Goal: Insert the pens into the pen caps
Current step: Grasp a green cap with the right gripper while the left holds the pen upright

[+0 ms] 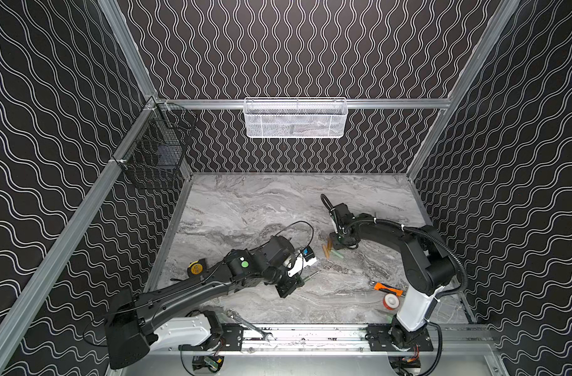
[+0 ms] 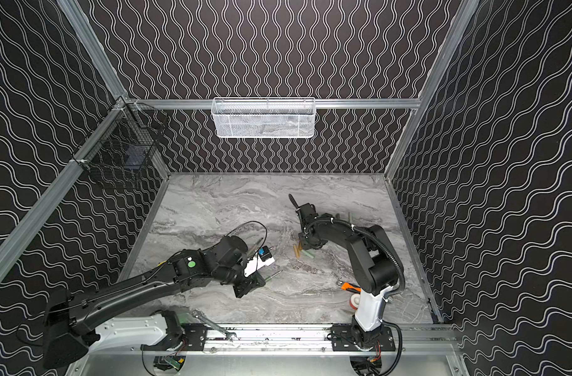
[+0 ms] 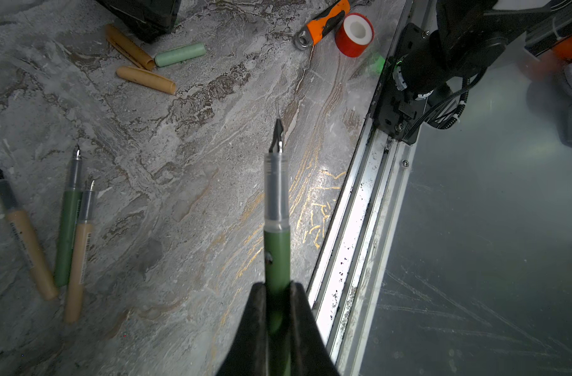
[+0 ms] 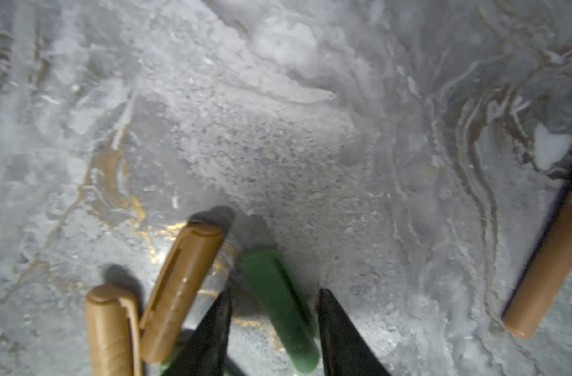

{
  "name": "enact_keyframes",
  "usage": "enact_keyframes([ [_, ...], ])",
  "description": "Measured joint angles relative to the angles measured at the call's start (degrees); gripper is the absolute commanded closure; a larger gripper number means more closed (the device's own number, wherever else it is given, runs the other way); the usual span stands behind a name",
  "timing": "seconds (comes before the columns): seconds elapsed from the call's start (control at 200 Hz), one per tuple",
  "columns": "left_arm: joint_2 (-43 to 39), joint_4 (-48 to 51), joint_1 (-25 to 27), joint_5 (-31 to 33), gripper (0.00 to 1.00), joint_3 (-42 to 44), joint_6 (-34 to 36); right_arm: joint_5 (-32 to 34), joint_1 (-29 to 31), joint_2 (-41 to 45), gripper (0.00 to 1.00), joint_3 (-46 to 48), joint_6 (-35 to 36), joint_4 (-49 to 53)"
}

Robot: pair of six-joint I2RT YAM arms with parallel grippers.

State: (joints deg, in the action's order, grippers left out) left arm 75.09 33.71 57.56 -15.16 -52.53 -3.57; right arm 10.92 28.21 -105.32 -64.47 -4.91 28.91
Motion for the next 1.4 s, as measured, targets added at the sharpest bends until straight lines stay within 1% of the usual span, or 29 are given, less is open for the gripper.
enact_keyframes([
  [0.17,-0.09,0.09,-0.02,-0.09,0.94,0.0,0.59,1.68,0.96,-1.2,0.71,-1.16,0.0,-0.02],
  [0.35,-1.33,0.83,-0.02,0.0,0.94,0.0,0.76,1.84,1.01,-1.44,0.78,-1.38,0.02,-0.2],
  [0.505,-2.29,1.51,-0.13,0.92,0.94,0.0,0.79,1.84,0.98,-1.42,0.82,-1.36,0.04,-0.24],
  [0.656,-2.25,1.79,-0.17,1.09,0.94,0.0,0.79,1.77,0.96,-1.29,0.89,-1.44,0.15,-0.17],
  [1.011,-1.57,0.76,-0.26,0.63,0.94,0.07,0.7,-2.12,-0.68,1.53,0.9,-0.52,0.24,-0.07],
  [1.256,-0.35,-2.86,-0.26,-0.28,0.94,1.31,-0.76,-7.65,-2.49,7.45,0.9,2.01,-0.09,-1.09],
  [1.396,0.9,-6.43,-0.28,-0.44,0.94,3.28,-2.34,-12.68,-2.91,11.69,0.89,4.83,-0.31,-3.8],
])
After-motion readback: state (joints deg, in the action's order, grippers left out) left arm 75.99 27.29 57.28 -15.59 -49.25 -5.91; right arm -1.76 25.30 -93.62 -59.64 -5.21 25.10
